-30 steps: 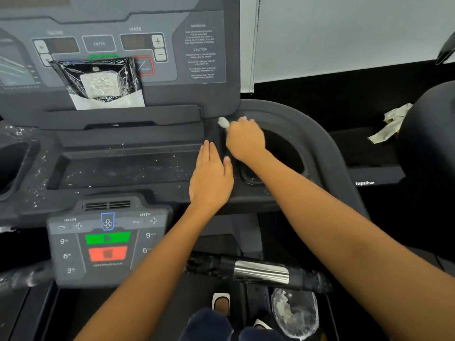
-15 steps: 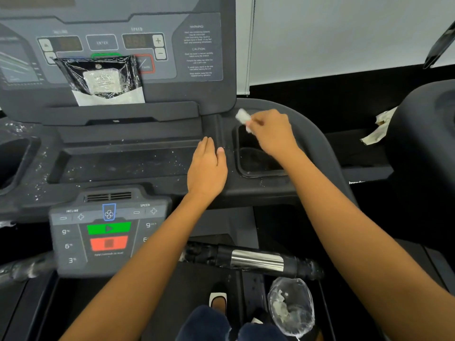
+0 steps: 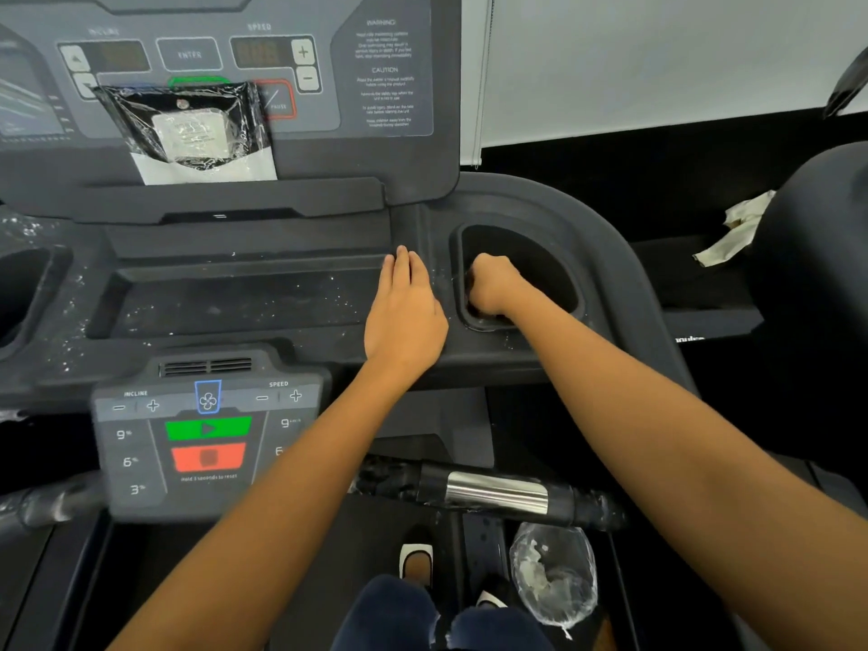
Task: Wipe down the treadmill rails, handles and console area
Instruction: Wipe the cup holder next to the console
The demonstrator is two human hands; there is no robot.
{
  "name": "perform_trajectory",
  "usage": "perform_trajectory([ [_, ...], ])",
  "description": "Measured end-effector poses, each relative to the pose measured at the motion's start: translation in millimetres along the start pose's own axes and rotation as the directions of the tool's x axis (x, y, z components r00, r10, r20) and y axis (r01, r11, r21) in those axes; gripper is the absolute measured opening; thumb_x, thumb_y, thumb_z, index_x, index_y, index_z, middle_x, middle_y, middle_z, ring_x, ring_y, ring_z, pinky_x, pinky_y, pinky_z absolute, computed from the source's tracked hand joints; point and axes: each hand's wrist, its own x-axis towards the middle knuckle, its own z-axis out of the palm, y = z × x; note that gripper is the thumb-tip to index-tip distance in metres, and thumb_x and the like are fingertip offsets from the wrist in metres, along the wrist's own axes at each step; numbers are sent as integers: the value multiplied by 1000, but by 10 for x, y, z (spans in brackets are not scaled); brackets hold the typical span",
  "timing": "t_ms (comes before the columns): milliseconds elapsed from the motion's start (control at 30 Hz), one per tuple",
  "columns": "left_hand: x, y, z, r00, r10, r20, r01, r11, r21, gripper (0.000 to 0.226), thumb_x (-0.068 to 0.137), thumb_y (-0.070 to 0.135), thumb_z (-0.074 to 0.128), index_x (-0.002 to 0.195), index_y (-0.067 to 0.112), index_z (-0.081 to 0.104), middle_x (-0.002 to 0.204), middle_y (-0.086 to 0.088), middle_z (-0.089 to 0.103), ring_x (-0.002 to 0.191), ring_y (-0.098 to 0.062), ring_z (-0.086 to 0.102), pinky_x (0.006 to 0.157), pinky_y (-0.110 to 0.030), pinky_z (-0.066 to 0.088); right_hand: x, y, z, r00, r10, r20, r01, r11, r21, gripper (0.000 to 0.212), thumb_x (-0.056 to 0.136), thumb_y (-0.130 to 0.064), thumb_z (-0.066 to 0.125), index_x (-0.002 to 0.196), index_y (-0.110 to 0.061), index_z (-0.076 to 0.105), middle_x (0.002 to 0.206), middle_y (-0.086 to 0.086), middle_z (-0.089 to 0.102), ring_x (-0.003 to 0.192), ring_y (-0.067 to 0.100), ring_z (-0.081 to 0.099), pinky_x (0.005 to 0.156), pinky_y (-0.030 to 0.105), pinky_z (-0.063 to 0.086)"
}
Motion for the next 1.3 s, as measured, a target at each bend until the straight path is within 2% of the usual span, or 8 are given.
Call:
perform_trajectory([
  [233,38,-23,48,1000,-9,-1,9,999,-31,56,100,16,34,149,-4,14,159,-20,11,148,-28,7,120,-35,13,50,71,23,999,-48,4,48,998,-29,13,91,-3,53,82,-3,62,79,8,60,69,21,57,62,30,50],
  [433,34,-48,82,1000,-23,-4,23,1000,-20,57,102,20,33,151,-1,12,160,-16,9,148,-27,5,121,-35,16,23,153,-47,1000,-25,2,25,992,-126,36,92,-11,56,127,-1,53,113,17,60,98,32,59,83,38,50],
  [567,34,-53,87,999,-45,1,45,998,-35,58,101,21,35,151,1,12,160,-14,9,148,-26,5,120,-34,17,-96,237,-112,995,90,44,-71,943,-326,21,92,-5,51,111,0,58,85,11,54,72,25,54,68,36,47],
  [700,10,-28,46,1000,-19,5,19,1000,-7,57,102,20,33,150,-1,11,160,-17,9,148,-27,5,120,-35,15,-113,214,-135,962,199,188,-125,930,-346,32,93,-11,46,121,1,55,92,11,53,84,28,55,75,37,46],
  [900,18,-31,58,1000,-19,-4,19,1000,10,58,102,20,33,150,-2,11,159,-18,9,148,-28,5,121,-34,11,-94,-81,-48,967,116,228,-107,993,-53,39,96,-5,47,135,-1,46,136,17,50,117,32,52,94,38,44],
  [1067,21,-18,57,1000,-5,-2,5,999,32,57,102,20,32,150,-3,10,159,-19,8,148,-28,4,121,-33,6,-2,252,-128,902,379,-206,-255,854,454,30,92,-11,57,120,1,55,118,19,60,104,32,61,77,34,48],
  [1133,25,-22,78,1000,-12,-9,12,999,37,58,102,20,32,150,-3,10,159,-19,9,148,-28,4,121,-33,6,37,168,-90,924,341,-172,-221,845,487,32,94,-12,50,124,1,54,122,19,56,112,33,56,85,36,45],
  [1300,20,-17,88,1000,-7,-23,8,999,53,58,101,19,32,150,-4,10,159,-20,9,148,-29,5,120,-33,5,22,-85,41,990,134,48,-139,833,535,32,99,-10,39,125,2,53,88,10,56,74,19,49,61,28,40],
])
